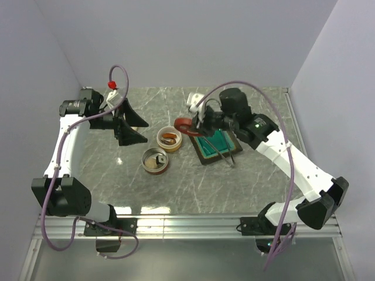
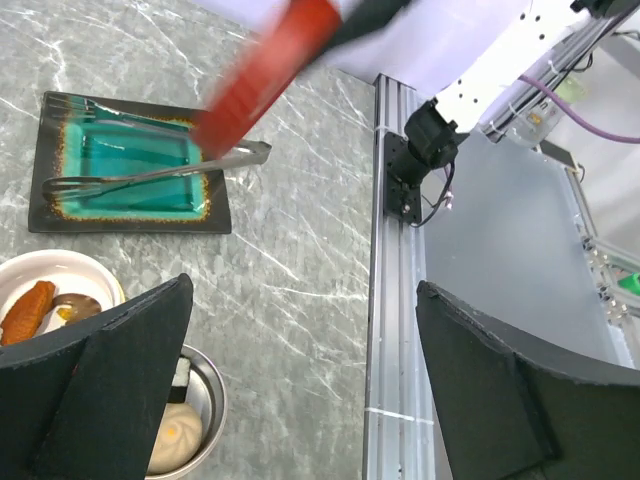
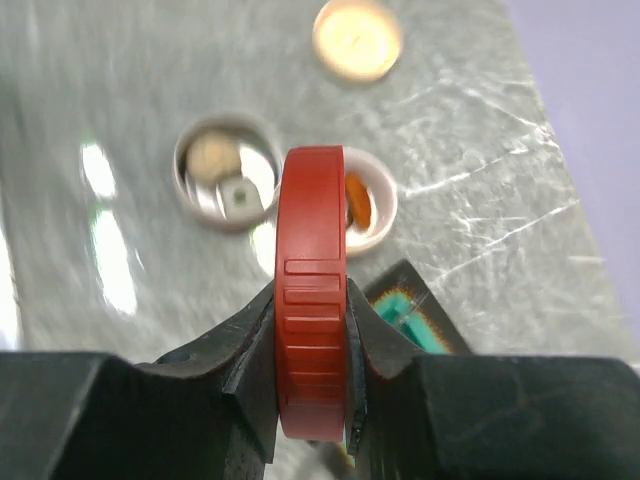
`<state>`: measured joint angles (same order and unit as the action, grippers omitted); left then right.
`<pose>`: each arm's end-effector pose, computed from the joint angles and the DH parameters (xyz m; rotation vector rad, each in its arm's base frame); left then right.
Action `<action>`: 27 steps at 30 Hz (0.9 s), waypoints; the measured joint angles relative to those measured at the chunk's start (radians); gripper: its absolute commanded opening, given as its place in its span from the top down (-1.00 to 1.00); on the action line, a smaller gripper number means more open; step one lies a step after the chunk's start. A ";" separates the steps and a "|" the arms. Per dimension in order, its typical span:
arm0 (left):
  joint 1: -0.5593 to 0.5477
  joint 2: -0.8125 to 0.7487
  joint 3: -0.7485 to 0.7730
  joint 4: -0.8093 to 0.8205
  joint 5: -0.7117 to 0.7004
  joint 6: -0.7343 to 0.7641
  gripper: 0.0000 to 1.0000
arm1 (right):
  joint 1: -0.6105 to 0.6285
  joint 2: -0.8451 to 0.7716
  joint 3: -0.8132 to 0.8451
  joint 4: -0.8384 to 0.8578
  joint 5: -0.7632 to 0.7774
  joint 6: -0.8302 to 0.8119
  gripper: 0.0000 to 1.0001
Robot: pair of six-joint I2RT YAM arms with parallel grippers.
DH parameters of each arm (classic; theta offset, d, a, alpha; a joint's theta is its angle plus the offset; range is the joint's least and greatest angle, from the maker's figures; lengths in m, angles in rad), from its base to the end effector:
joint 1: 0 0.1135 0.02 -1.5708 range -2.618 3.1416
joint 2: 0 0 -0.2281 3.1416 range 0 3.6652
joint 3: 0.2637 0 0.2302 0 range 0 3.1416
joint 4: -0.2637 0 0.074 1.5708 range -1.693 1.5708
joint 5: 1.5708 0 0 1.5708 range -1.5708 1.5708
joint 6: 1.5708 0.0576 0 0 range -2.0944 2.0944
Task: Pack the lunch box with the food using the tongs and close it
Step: Pass the lid of the lunch box from the left arm to the right, then pass the lid of the lunch box from the right arm to the left
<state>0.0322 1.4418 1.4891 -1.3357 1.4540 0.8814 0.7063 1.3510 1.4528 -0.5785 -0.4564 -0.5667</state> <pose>0.2340 -0.0497 0.3326 0.9937 1.6193 -1.3866 0.2094 0.2120 0.3607 -1.4297 1.4539 0.5535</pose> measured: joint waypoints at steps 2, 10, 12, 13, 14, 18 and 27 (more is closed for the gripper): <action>0.004 -0.018 -0.031 -0.006 0.002 0.026 -0.99 | -0.033 -0.017 -0.008 0.081 -0.019 0.149 1.00; 0.034 0.090 0.130 -0.026 0.009 -0.079 -0.99 | -0.035 -0.070 -0.028 0.312 -0.059 0.590 1.00; 0.048 0.122 0.204 -0.006 0.004 -0.156 -0.99 | -0.035 -0.070 -0.028 0.333 -0.045 0.634 1.00; 0.053 0.123 0.224 0.038 -0.027 -0.227 -0.99 | -0.035 -0.071 -0.028 0.340 -0.029 0.653 1.00; 0.054 0.114 0.230 0.092 -0.068 -0.298 -0.99 | -0.035 -0.074 -0.028 0.346 -0.014 0.671 1.00; 0.054 0.016 0.168 0.356 -0.217 -0.578 -0.99 | -0.042 -0.107 -0.040 0.374 0.027 0.747 1.00; -0.063 -0.476 -0.589 1.616 -0.328 -1.589 -0.85 | -0.075 -0.187 -0.103 0.506 0.098 1.014 1.00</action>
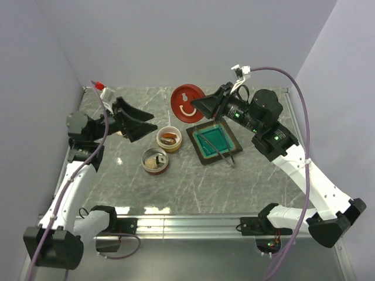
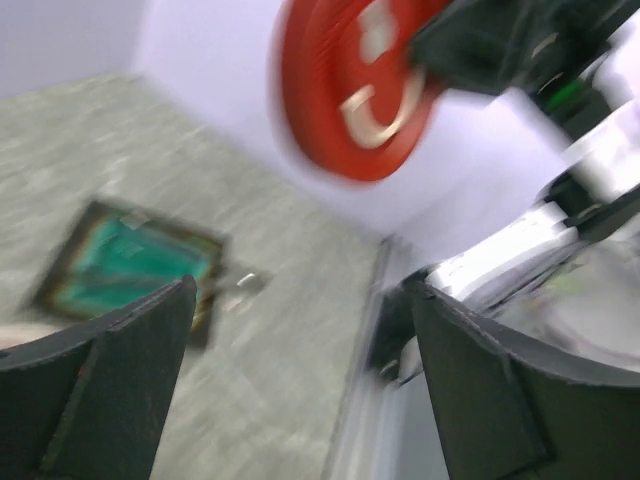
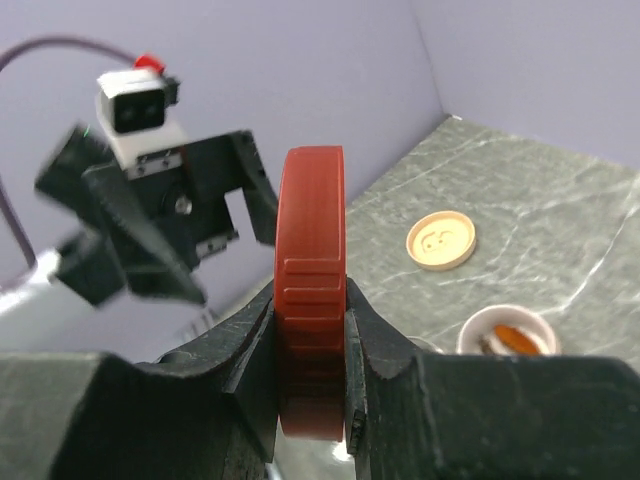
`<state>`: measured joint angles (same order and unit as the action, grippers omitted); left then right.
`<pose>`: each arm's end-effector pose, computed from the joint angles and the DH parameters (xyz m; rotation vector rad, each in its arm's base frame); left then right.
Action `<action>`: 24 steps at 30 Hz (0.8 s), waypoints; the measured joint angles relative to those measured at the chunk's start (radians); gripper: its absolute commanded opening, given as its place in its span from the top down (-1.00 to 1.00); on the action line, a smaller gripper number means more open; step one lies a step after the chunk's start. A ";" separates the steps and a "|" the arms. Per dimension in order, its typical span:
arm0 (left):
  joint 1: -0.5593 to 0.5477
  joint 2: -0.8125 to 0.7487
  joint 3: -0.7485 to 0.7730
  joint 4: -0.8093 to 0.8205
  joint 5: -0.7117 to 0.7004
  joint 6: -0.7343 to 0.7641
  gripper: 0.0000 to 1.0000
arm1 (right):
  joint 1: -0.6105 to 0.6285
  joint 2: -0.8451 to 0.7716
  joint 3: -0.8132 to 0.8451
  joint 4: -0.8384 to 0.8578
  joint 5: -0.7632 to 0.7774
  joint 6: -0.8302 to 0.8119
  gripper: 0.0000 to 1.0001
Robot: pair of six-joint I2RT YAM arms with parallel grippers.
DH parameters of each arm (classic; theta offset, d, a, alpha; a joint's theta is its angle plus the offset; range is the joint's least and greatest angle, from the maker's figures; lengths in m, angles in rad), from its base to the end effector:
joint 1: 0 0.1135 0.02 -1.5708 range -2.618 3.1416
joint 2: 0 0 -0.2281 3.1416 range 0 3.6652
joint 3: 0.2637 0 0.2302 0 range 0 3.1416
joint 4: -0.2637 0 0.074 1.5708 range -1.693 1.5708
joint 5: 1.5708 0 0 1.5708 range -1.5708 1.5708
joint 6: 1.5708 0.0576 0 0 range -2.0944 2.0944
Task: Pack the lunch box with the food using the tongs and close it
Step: Pass the lid of the lunch box from the right arm to the left
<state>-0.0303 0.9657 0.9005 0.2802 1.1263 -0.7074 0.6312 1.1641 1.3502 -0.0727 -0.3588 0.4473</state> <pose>0.2107 -0.0584 0.3676 0.5241 1.5480 -1.3332 0.2013 0.1722 0.4376 -0.4526 1.5034 1.1246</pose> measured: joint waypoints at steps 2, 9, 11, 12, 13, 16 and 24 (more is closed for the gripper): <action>-0.069 0.023 -0.034 0.183 -0.055 -0.154 -0.75 | -0.011 0.002 -0.019 0.013 0.027 0.073 1.00; -0.168 0.158 -0.109 0.457 -0.243 -0.472 -0.51 | -0.027 0.043 -0.115 0.045 0.063 0.304 1.00; -0.188 0.193 -0.111 0.505 -0.278 -0.521 -0.31 | -0.027 0.053 -0.140 0.058 0.058 0.350 1.00; -0.196 0.208 -0.111 0.530 -0.291 -0.541 -0.25 | -0.027 0.056 -0.148 0.066 0.055 0.370 1.00; -0.203 0.219 -0.111 0.548 -0.305 -0.552 -0.16 | -0.027 0.058 -0.149 0.070 0.057 0.383 1.00; -0.215 0.248 -0.111 0.589 -0.340 -0.589 -0.14 | -0.029 0.058 -0.149 0.111 0.054 0.410 1.00; -0.247 0.258 -0.116 0.602 -0.375 -0.599 -0.25 | -0.032 0.058 -0.153 0.173 0.036 0.451 1.00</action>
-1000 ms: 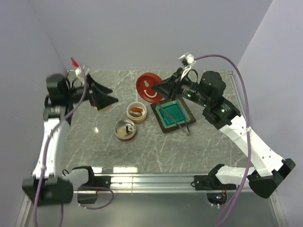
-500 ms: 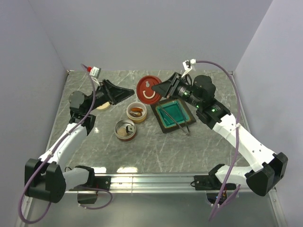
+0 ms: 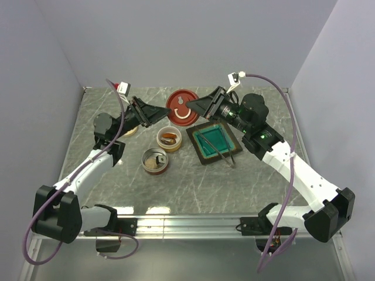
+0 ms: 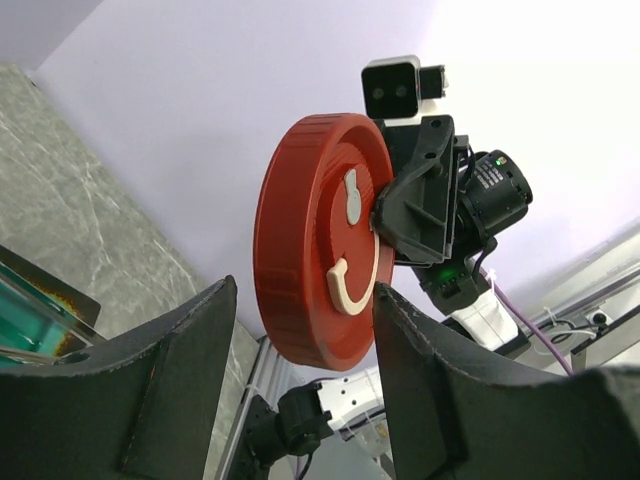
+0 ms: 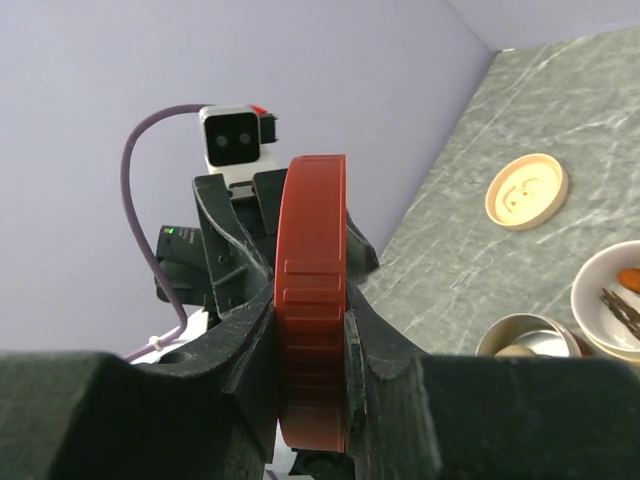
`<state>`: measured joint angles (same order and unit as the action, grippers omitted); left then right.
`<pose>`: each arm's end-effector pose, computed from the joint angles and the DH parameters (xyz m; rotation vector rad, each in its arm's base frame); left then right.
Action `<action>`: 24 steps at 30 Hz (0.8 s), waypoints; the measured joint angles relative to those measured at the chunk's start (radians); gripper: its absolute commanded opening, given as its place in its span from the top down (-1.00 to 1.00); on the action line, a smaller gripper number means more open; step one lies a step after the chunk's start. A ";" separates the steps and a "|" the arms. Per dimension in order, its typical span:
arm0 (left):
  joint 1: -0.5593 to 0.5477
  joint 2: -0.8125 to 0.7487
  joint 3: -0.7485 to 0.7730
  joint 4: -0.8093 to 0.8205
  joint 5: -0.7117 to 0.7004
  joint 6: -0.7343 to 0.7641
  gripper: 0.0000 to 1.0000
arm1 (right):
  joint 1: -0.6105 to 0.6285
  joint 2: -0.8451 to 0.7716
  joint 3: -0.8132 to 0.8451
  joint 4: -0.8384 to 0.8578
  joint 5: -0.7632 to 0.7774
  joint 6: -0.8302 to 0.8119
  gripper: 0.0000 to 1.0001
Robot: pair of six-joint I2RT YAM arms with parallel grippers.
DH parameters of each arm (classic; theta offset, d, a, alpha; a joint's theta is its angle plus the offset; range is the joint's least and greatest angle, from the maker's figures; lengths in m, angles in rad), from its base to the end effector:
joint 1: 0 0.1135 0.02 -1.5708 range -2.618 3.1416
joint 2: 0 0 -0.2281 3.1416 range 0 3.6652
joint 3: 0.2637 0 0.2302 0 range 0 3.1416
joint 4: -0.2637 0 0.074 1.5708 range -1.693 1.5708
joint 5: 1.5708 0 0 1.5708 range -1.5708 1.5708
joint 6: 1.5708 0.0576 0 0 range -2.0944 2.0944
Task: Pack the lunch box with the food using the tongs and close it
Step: Pass the lid of the lunch box from the right arm to the left
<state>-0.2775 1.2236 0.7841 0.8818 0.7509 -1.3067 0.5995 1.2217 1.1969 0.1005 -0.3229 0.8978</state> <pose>0.2527 -0.1129 0.3374 0.0625 1.4728 -1.7538 0.2323 0.1809 0.3920 -0.0416 1.6795 1.4124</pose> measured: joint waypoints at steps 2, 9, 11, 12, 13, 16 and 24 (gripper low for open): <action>-0.014 0.000 0.000 -0.001 0.001 0.002 -0.24 | 0.000 0.000 -0.007 0.016 -0.008 0.006 1.00; -0.043 0.000 0.000 -0.034 0.000 0.005 -0.26 | 0.000 0.000 -0.008 0.037 -0.019 0.025 1.00; -0.043 0.003 0.000 -0.035 -0.001 0.005 -0.22 | 0.000 0.000 -0.008 0.042 -0.022 0.026 1.00; -0.043 0.004 0.000 -0.036 -0.003 0.004 -0.18 | 0.000 0.000 -0.008 0.043 -0.024 0.026 1.00; -0.043 0.007 0.000 -0.033 -0.005 0.002 -0.09 | 0.000 0.000 -0.008 0.045 -0.024 0.026 1.00; -0.047 0.024 0.016 -0.013 -0.002 -0.005 0.25 | 0.000 0.000 -0.015 0.054 -0.024 0.026 1.00; -0.042 0.068 0.127 -0.070 0.077 0.001 0.99 | -0.023 -0.020 -0.026 0.099 -0.047 -0.069 0.41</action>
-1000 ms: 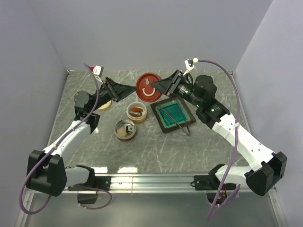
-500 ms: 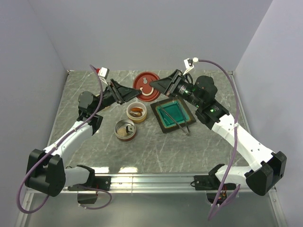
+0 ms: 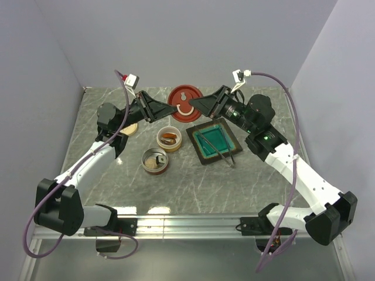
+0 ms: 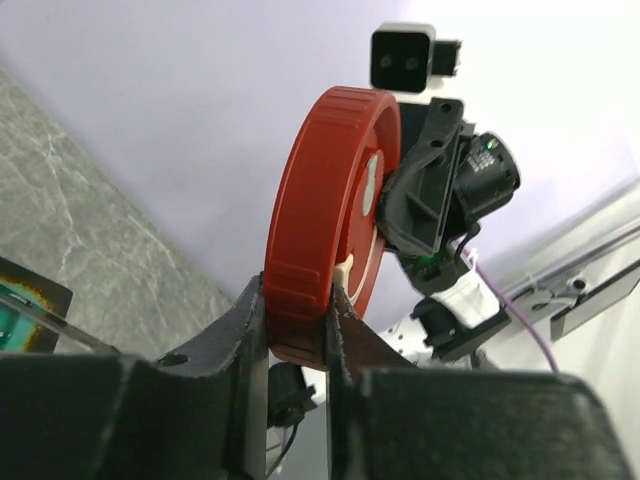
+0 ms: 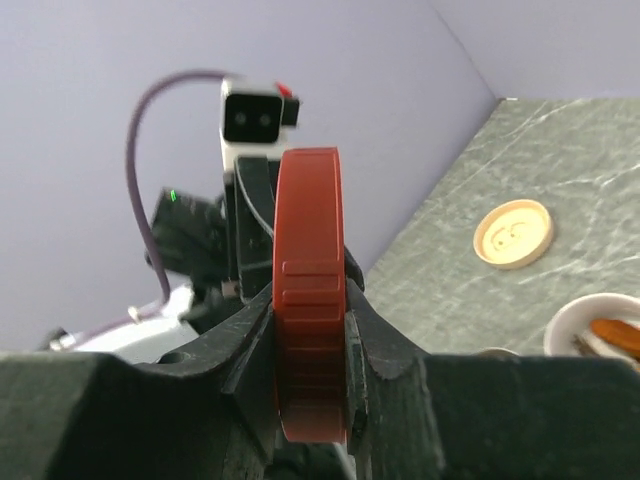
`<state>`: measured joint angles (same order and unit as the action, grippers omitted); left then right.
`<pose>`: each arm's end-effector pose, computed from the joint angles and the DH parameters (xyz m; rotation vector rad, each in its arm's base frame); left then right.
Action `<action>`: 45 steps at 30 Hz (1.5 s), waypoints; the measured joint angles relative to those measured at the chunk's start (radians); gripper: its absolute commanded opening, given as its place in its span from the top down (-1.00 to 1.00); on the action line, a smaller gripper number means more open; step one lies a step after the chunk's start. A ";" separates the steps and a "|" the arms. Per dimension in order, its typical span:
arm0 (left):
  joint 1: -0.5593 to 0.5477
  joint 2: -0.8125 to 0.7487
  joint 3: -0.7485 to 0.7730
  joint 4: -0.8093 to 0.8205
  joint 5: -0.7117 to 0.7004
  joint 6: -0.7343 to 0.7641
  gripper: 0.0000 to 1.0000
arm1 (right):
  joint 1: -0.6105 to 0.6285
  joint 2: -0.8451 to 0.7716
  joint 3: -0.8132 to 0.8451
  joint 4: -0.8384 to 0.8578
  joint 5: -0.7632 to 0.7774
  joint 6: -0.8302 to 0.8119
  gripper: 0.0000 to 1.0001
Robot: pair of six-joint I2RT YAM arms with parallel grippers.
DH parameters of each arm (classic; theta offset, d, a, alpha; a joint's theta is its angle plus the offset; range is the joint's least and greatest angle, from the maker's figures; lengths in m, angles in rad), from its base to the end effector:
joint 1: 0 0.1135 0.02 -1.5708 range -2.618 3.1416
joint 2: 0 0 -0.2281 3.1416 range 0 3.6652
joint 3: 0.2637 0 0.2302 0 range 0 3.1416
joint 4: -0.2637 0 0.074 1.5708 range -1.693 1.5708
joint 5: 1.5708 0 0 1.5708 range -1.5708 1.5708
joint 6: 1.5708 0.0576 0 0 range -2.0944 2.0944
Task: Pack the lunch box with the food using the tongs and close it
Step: Pass the lid of the lunch box from the right arm to the left
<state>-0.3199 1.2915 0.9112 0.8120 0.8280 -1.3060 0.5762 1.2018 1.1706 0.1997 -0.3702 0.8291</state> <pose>0.2604 -0.1310 0.3532 0.1660 1.5254 -1.8172 0.2298 0.1742 0.4007 -0.1442 1.5665 1.3951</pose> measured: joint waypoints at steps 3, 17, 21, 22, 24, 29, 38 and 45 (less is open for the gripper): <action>-0.001 0.000 0.034 -0.060 0.048 0.074 0.99 | 0.000 -0.024 0.002 -0.048 -0.031 -0.089 0.18; -0.058 0.041 0.264 -0.716 0.301 0.666 0.99 | -0.040 -0.017 0.156 -0.608 -0.309 -0.657 -0.13; -0.090 0.057 0.331 -0.911 0.326 0.839 0.99 | -0.041 0.011 0.252 -0.792 -0.365 -0.837 -0.20; -0.097 0.060 0.340 -0.943 0.327 0.872 0.99 | -0.040 0.019 0.267 -0.824 -0.378 -0.866 -0.20; -0.111 0.061 0.343 -0.993 0.328 0.922 0.99 | -0.042 0.037 0.286 -0.883 -0.407 -0.919 -0.14; -0.137 0.064 0.344 -1.101 0.325 1.003 0.99 | -0.043 0.081 0.290 -0.972 -0.458 -0.988 0.01; -0.167 0.073 0.360 -1.212 0.304 1.102 0.99 | -0.042 0.148 0.325 -1.059 -0.528 -1.011 0.11; -0.180 0.073 0.361 -1.247 0.305 1.163 0.99 | -0.039 0.163 0.330 -1.097 -0.550 -1.003 0.43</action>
<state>-0.4995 1.3643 1.2720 -0.4355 1.1328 -0.1432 0.5377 1.3643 1.5009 -0.8974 -0.9199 -0.1734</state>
